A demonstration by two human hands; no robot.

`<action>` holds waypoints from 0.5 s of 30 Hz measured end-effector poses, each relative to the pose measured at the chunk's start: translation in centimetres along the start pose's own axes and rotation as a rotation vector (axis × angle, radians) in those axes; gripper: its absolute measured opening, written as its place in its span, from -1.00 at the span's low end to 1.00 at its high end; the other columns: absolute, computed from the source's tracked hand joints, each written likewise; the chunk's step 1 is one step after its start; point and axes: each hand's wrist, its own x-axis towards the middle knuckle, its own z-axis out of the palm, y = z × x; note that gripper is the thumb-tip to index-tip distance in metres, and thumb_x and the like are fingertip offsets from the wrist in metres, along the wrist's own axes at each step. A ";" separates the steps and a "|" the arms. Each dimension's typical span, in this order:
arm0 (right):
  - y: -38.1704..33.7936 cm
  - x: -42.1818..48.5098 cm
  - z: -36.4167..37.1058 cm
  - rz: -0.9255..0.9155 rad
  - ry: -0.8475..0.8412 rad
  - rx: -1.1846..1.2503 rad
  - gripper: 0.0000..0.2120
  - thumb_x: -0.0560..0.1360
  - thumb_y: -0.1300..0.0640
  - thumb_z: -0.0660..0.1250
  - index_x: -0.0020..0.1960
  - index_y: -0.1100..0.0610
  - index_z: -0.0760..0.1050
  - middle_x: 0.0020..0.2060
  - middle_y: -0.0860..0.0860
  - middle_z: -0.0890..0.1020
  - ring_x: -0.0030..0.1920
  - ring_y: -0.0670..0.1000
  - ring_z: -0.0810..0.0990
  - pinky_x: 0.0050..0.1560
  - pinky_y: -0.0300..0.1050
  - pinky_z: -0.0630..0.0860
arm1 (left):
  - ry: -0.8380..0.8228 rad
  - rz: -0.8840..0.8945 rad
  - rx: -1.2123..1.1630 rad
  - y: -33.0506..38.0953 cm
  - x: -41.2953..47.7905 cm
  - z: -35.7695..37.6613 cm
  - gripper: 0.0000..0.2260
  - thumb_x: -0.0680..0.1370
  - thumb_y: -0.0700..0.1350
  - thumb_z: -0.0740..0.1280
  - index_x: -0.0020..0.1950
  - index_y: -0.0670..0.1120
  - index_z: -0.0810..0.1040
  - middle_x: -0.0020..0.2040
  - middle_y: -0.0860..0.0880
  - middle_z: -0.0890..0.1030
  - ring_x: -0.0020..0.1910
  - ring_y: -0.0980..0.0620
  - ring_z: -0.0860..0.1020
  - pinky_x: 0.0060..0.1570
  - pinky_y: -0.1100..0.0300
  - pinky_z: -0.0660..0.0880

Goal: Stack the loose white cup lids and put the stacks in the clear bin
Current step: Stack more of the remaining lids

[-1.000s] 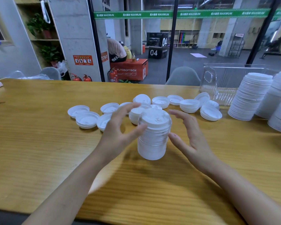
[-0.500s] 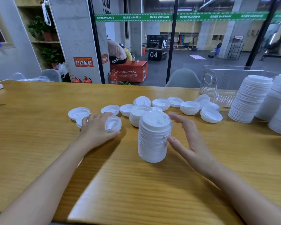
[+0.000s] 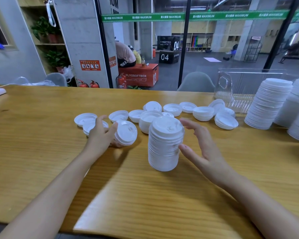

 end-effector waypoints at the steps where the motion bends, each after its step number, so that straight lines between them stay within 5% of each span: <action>1: 0.0 0.0 0.0 0.002 -0.001 0.001 -0.55 0.51 -0.25 0.19 0.37 -0.37 0.20 0.32 -0.43 0.33 0.41 -0.10 0.31 0.41 -0.05 0.25 | 0.015 0.006 0.056 0.0 -0.1 -0.2 -0.50 0.63 0.06 0.25 0.51 -0.07 0.21 -0.37 0.02 0.62 -0.40 0.13 0.62 -0.28 0.30 0.39; 5: 0.0 0.0 0.0 -0.002 0.003 0.004 -0.55 0.51 -0.24 0.20 0.37 -0.36 0.20 0.32 -0.43 0.34 0.41 -0.09 0.31 0.40 -0.08 0.24 | 0.112 0.103 0.597 0.0 -0.4 -1.0 -0.49 0.56 0.23 0.26 0.43 0.03 0.35 -0.29 0.11 0.57 -0.20 0.01 0.54 -0.21 0.11 0.35; 10: 0.1 0.0 0.0 -0.001 -0.005 0.010 -0.54 0.51 -0.23 0.20 0.38 -0.30 0.22 0.32 -0.43 0.34 0.41 -0.10 0.31 0.40 -0.20 0.21 | -0.074 0.413 0.506 -1.2 -0.2 -0.8 -0.35 0.34 0.39 0.21 0.28 0.02 0.46 0.10 0.12 0.42 0.17 0.01 0.38 0.07 0.08 0.32; 15: 0.2 0.0 0.1 -0.002 -0.008 0.015 -0.53 0.51 -0.23 0.21 0.40 -0.28 0.23 0.33 -0.40 0.35 0.42 -0.09 0.31 0.40 -0.27 0.20 | -0.188 0.454 0.493 -2.0 -0.2 -0.6 -0.32 0.25 0.42 0.27 0.25 0.08 0.41 0.23 0.14 0.42 0.25 0.06 0.31 0.20 0.06 0.32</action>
